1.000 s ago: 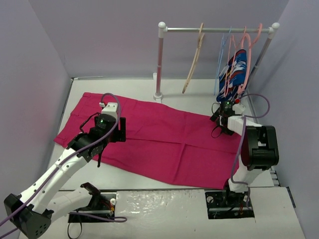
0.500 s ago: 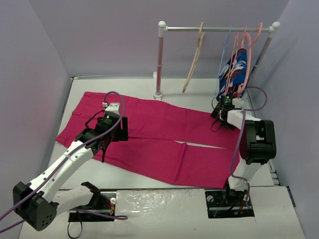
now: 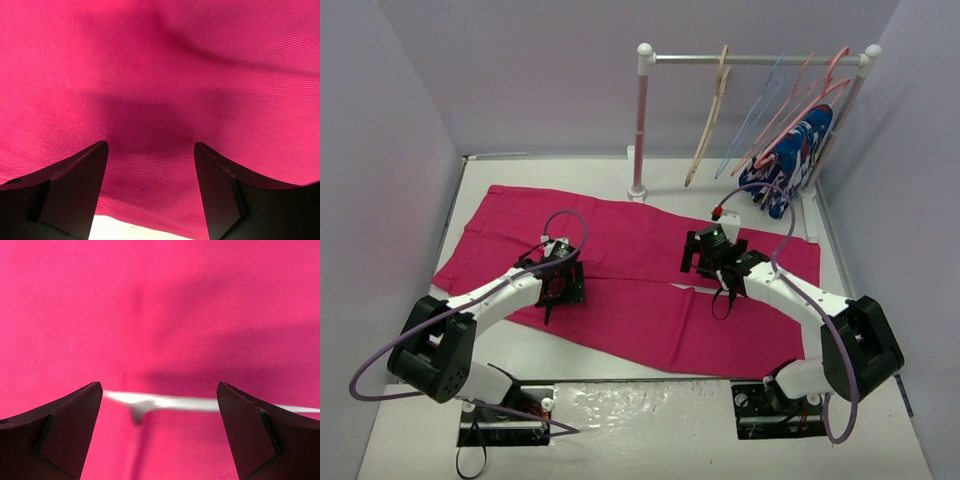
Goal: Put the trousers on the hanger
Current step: Flatten out the trousers at the center of the board.
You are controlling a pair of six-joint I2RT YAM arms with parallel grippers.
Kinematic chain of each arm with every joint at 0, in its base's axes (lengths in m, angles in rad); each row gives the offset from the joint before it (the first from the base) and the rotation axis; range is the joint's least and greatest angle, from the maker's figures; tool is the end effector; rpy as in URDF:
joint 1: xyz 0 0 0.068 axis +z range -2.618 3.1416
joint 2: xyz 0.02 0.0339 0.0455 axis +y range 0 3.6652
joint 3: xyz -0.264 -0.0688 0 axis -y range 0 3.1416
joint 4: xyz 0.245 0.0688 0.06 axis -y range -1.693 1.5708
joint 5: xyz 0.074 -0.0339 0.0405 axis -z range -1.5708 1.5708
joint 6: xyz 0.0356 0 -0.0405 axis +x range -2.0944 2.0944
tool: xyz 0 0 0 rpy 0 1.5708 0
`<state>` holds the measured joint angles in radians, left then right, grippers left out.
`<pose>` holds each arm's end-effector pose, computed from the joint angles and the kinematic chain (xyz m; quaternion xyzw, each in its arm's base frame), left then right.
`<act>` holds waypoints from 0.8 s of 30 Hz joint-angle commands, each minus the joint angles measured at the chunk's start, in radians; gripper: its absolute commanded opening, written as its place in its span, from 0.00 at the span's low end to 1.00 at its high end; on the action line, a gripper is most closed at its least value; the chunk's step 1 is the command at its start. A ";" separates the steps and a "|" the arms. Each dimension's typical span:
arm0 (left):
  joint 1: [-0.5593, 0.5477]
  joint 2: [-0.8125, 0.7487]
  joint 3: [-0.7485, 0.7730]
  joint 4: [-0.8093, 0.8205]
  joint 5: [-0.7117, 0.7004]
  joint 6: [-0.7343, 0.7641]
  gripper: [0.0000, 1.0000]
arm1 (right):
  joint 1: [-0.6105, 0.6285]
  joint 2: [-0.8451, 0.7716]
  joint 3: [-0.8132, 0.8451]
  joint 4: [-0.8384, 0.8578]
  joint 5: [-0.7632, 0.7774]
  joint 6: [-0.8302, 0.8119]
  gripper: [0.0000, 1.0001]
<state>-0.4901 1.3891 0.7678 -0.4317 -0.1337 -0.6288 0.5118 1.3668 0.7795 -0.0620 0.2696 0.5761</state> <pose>0.2321 -0.1184 0.1844 -0.0839 0.9610 -0.0808 0.2508 0.2575 0.1338 0.2207 0.0883 0.8852 0.1250 0.4393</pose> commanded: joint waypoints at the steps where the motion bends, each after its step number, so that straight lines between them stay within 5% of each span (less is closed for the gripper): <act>1: 0.059 0.019 -0.057 0.026 0.087 -0.107 0.66 | 0.088 0.068 0.062 0.022 0.011 0.008 0.96; 10: 0.091 -0.002 -0.192 -0.012 0.216 -0.176 0.65 | 0.096 0.230 0.187 0.094 -0.004 -0.052 0.96; 24: 0.088 -0.048 -0.174 -0.111 0.289 -0.137 0.65 | 0.052 0.586 0.440 0.103 -0.006 -0.068 0.96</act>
<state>-0.3946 1.3189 0.6449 -0.3557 0.0111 -0.7397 0.5886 1.9228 1.1615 0.0309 0.2589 0.5128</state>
